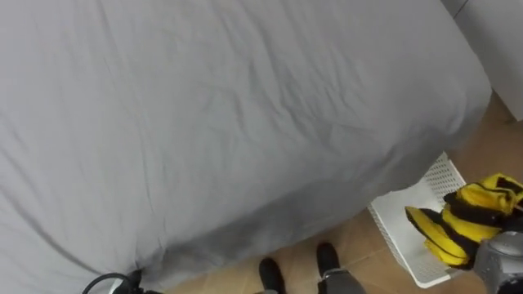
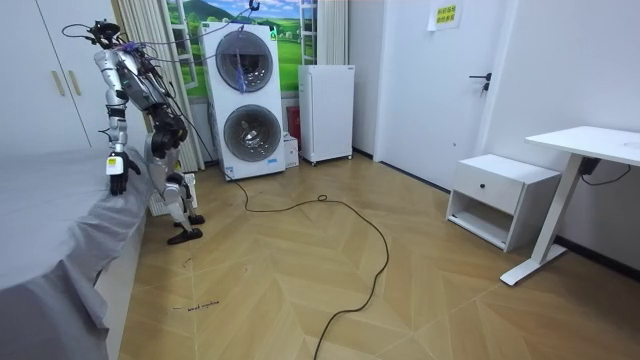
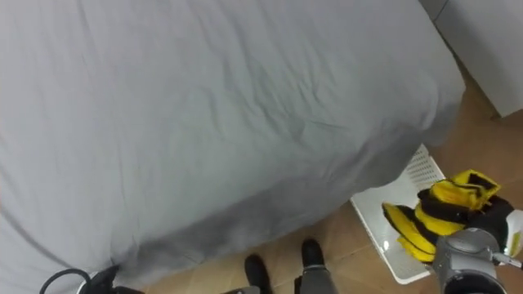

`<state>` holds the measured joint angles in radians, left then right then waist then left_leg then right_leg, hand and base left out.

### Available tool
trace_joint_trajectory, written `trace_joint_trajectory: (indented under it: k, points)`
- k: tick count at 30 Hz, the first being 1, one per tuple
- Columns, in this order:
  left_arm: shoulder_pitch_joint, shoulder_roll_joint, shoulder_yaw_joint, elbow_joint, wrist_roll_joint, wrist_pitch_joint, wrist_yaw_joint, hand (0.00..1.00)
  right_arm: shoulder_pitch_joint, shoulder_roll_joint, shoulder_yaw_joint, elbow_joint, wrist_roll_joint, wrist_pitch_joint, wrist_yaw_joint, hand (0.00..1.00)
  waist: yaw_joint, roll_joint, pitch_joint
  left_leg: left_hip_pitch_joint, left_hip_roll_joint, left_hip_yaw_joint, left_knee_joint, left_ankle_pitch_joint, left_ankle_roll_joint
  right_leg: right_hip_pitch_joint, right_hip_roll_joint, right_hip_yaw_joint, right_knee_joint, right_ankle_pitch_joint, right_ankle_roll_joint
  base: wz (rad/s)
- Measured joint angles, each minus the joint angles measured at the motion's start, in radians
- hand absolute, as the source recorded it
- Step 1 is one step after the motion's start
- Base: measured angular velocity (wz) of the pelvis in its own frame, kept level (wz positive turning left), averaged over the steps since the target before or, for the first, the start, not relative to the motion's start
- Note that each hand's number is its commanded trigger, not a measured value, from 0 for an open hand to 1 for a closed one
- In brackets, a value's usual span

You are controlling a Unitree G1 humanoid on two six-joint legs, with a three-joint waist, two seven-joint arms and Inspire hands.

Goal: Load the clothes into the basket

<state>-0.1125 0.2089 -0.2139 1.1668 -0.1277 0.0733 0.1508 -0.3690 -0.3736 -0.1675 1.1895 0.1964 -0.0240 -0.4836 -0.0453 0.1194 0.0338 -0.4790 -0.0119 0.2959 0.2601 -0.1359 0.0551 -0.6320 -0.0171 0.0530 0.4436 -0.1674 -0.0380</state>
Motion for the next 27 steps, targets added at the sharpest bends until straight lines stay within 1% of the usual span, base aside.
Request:
trace_joint_trajectory:
  k: [3, 9, 13, 15, 17, 19, 23, 25, 27]
  points:
    - [0.0, 0.0, -0.009, 0.0, 0.0, 0.0, 0.001, 0.0, 0.0, 0.0, 0.009, 0.0, 0.01, -0.009, 0.0, 0.0, 0.0, 0.0, -0.0002, 0.0, 0.0, -0.001, 0.0, 0.0, 0.0, 0.004, 0.0, -0.003, -0.007, 0.002, 0.001, 0.0]
    - [0.001, 0.0, -0.035, 0.0, 0.0, -0.001, 0.019, 0.0, 0.001, -0.002, 0.032, 0.0, 0.044, -0.012, 0.002, 0.0, -0.001, -0.001, 0.0003, 0.001, -0.001, -0.001, -0.001, 0.0, 0.0, 0.004, -0.001, -0.004, -0.007, 0.002, 0.001, 0.0]
    - [0.007, 0.001, -0.036, 0.0, 0.0, -0.01, 0.024, 0.0, 0.008, -0.003, 0.038, 0.0, 0.073, -0.019, 0.01, 0.0, -0.003, -0.007, 0.0038, 0.019, -0.001, -0.001, -0.006, 0.0, 0.0, 0.025, 0.0, -0.008, -0.014, 0.002, 0.001, 0.01]
    - [0.018, 0.002, -0.036, -0.002, 0.0, -0.017, 0.024, 0.0, 0.015, -0.003, 0.038, 0.003, 0.085, -0.021, 0.011, 0.0, -0.005, -0.012, 0.0055, 0.045, 0.0, 0.0, -0.014, 0.0, 0.0, 0.058, 0.0, -0.012, -0.031, 0.002, 0.001, 0.05]
    - [0.028, 0.005, -0.035, -0.004, 0.0, -0.025, 0.024, 0.0, 0.024, -0.003, 0.038, 0.003, 0.089, -0.023, 0.011, 0.0, -0.005, -0.019, 0.0037, 0.063, 0.0, -0.001, -0.025, 0.001, 0.001, 0.077, 0.0, -0.015, -0.041, 0.002, 0.002, 0.06]
    - [0.045, 0.006, -0.034, -0.011, 0.001, -0.035, 0.024, 0.0, 0.047, -0.006, 0.036, 0.004, 0.089, -0.03, 0.011, 0.0, -0.009, -0.024, 0.0012, 0.085, 0.0, -0.003, -0.029, 0.002, 0.001, 0.112, -0.001, -0.027, -0.061, 0.004, 0.004, 0.13]
    - [0.061, 0.008, -0.01, -0.012, 0.001, -0.035, 0.025, 0.0, 0.085, -0.006, 0.033, 0.009, 0.089, -0.03, 0.01, 0.0, -0.012, -0.033, -0.0033, 0.14, 0.001, -0.016, -0.05, 0.002, 0.001, 0.186, 0.0, -0.044, -0.102, 0.01, 0.007, 0.12]
    - [0.074, 0.009, 0.016, -0.017, 0.004, -0.035, 0.025, 0.0, 0.119, -0.005, 0.024, 0.007, 0.09, -0.031, 0.008, 0.0, -0.011, -0.04, -0.0084, 0.171, 0.0, -0.029, -0.063, 0.002, 0.001, 0.228, 0.0, -0.059, -0.128, 0.011, 0.007, 0.19]
    - [0.106, 0.015, 0.025, -0.036, 0.004, -0.034, 0.025, 0.0, 0.163, 0.004, 0.025, -0.007, 0.091, -0.03, 0.007, 0.0, -0.012, -0.06, -0.019, 0.217, 0.0, -0.035, -0.076, 0.002, 0.001, 0.285, 0.0, -0.085, -0.149, 0.011, 0.007, 0.18]
